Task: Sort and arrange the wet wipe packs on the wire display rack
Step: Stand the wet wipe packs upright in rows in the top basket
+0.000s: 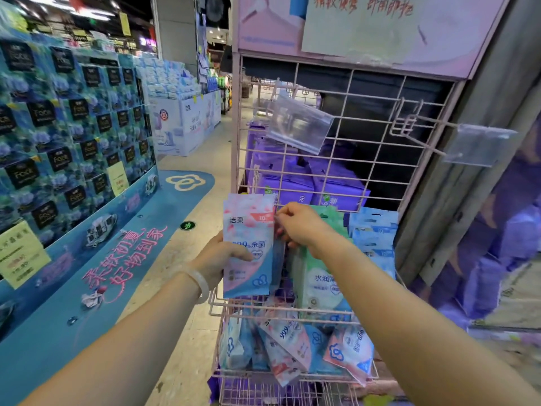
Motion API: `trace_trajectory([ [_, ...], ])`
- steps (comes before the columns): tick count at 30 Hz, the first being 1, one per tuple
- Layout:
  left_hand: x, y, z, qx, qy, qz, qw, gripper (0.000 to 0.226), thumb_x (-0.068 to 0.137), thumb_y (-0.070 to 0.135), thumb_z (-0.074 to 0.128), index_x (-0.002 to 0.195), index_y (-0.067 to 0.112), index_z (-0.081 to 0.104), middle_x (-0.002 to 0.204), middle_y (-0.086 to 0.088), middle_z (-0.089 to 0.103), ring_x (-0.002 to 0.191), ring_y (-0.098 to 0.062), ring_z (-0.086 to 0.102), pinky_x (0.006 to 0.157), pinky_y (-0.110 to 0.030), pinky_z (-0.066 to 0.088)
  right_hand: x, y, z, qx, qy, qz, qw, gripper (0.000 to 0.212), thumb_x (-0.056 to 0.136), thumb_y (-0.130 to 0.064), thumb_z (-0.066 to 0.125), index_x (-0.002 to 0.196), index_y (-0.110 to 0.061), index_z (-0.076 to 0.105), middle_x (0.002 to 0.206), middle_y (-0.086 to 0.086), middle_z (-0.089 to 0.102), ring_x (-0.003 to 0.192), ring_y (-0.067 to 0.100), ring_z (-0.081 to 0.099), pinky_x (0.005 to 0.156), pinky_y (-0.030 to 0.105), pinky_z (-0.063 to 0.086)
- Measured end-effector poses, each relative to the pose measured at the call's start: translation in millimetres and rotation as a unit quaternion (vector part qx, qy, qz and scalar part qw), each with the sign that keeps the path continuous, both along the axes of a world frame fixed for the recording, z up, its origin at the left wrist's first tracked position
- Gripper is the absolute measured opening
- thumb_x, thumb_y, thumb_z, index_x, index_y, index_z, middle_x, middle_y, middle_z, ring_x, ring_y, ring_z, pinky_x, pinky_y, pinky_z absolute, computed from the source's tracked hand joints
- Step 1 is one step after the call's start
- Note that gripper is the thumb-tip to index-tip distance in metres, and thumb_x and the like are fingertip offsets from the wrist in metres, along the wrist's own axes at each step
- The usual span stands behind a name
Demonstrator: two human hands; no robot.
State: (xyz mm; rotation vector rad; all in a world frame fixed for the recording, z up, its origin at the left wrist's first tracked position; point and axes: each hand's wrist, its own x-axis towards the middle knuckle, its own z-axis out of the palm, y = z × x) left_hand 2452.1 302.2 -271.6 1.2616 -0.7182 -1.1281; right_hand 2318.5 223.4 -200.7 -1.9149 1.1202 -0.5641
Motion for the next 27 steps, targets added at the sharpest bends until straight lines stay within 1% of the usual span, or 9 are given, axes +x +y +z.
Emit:
trace_trajectory([
  [5,-11,-9,1,0.041,-0.096,-0.05,0.993,0.042,0.046,-0.014,0.057,0.08,0.01,0.062,0.081,-0.008,0.069,0.081,-0.027,0.063,0.068,-0.03,0.053,-6,-11,2,-0.087,0.092,-0.018,0.992,0.025,0.087,-0.003,0.04,0.103,-0.008,0.058,0.092,0.008,0.052,0.077,0.023,0.049,0.065,0.027,0.037],
  [9,-12,-10,0,0.052,-0.121,-0.051,0.99,0.043,0.057,-0.022,0.056,0.081,0.013,0.061,0.082,-0.005,0.068,0.084,-0.026,0.062,0.061,-0.027,0.054,-9,-15,9,-0.06,0.022,-0.008,0.998,0.03,0.089,0.0,0.035,0.073,-0.017,0.054,0.073,0.003,0.051,0.058,0.011,0.04,0.044,0.02,0.033],
  [11,-9,-11,-2,0.032,-0.077,-0.002,0.997,0.045,0.052,-0.02,0.058,0.086,0.008,0.062,0.088,-0.013,0.068,0.089,-0.034,0.062,0.073,-0.037,0.055,-5,-15,16,0.004,-0.046,-0.011,0.999,0.035,0.092,-0.001,0.033,0.067,-0.018,0.05,0.067,0.003,0.049,0.056,0.013,0.043,0.044,0.018,0.038],
  [14,-8,-12,-6,-0.002,-0.033,0.09,0.995,0.058,0.054,-0.014,0.069,0.108,0.001,0.054,0.105,-0.02,0.065,0.098,-0.037,0.064,0.082,-0.045,0.054,3,-13,18,0.108,-0.124,-0.002,0.986,0.025,0.098,-0.02,0.032,0.085,-0.011,0.052,0.086,0.009,0.057,0.074,0.019,0.055,0.069,0.028,0.048],
  [16,-12,-15,-8,-0.015,-0.053,0.139,0.989,0.071,0.061,-0.008,0.076,0.122,0.002,0.04,0.111,-0.014,0.062,0.1,-0.029,0.063,0.077,-0.039,0.055,8,-10,12,0.161,-0.116,0.011,0.98,0.044,0.095,-0.044,0.036,0.119,-0.009,0.048,0.116,0.005,0.058,0.106,0.022,0.056,0.094,0.039,0.044],
  [18,-18,-19,-8,-0.025,-0.093,0.153,0.983,0.077,0.065,-0.007,0.075,0.128,0.005,0.032,0.116,-0.01,0.058,0.104,-0.024,0.061,0.083,-0.039,0.054,14,-7,2,0.21,-0.09,0.007,0.974,0.066,0.088,-0.061,0.034,0.133,-0.014,0.042,0.125,0.0,0.056,0.118,0.024,0.053,0.09,0.036,0.044],
  [21,-24,-23,-6,-0.036,-0.123,0.103,0.986,0.06,0.069,-0.008,0.07,0.124,0.004,0.048,0.113,-0.013,0.065,0.102,-0.025,0.064,0.086,-0.041,0.054,21,2,-16,0.238,-0.097,-0.007,0.966,0.07,0.085,-0.066,0.03,0.128,-0.014,0.05,0.119,-0.001,0.06,0.1,0.015,0.06,0.063,0.02,0.047],
  [24,-24,-20,2,-0.062,-0.107,0.063,0.99,0.04,0.074,-0.011,0.063,0.107,0.011,0.063,0.09,-0.004,0.071,0.083,-0.016,0.069,0.067,-0.024,0.056,29,9,-30,0.226,-0.109,-0.049,0.967,0.081,0.08,-0.07,0.036,0.135,-0.01,0.038,0.127,0.004,0.056,0.107,0.017,0.056,0.085,0.022,0.045],
  [27,-17,-17,5,-0.086,-0.101,0.063,0.989,0.035,0.075,-0.013,0.06,0.093,0.016,0.065,0.092,-0.011,0.07,0.083,-0.019,0.068,0.075,-0.033,0.057,35,9,-30,0.218,-0.104,-0.044,0.969,0.096,0.069,-0.081,0.036,0.137,-0.014,0.036,0.135,0.009,0.052,0.121,0.026,0.051,0.105,0.042,0.039],
])
